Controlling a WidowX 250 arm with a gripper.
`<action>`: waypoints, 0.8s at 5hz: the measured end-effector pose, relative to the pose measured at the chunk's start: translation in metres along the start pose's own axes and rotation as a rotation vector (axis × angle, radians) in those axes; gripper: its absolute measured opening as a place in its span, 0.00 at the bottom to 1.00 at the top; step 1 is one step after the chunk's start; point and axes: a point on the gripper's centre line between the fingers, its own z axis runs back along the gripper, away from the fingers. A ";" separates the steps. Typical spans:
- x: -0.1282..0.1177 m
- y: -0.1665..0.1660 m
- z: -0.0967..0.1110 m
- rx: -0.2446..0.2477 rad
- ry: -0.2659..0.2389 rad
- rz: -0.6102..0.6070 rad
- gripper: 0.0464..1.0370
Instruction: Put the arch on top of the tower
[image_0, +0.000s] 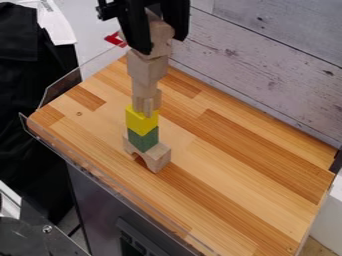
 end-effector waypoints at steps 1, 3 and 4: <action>0.001 0.001 -0.001 0.016 0.004 -0.004 0.62; 0.000 0.001 -0.002 0.015 0.014 -0.019 0.96; 0.000 -0.004 0.004 0.002 0.025 -0.030 0.96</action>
